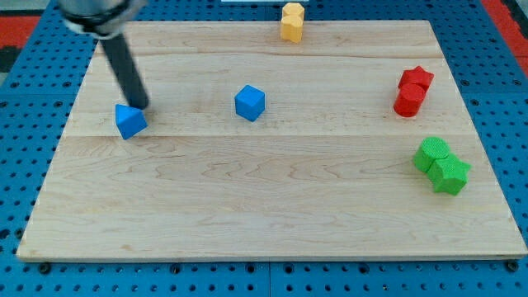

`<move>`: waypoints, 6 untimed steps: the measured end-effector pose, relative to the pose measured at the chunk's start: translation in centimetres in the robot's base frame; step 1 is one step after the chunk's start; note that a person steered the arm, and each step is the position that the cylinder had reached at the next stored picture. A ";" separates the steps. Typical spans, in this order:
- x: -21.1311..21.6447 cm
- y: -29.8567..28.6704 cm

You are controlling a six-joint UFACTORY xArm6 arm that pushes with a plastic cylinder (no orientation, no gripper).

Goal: Place the blue cube to the right of the blue triangle

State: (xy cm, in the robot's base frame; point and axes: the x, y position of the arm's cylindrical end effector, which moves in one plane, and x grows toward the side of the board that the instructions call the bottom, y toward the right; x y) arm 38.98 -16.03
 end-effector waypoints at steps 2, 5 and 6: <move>5.4 8.7; -4.9 23.5; -3.8 8.9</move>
State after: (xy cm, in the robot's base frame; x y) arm 35.19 -7.17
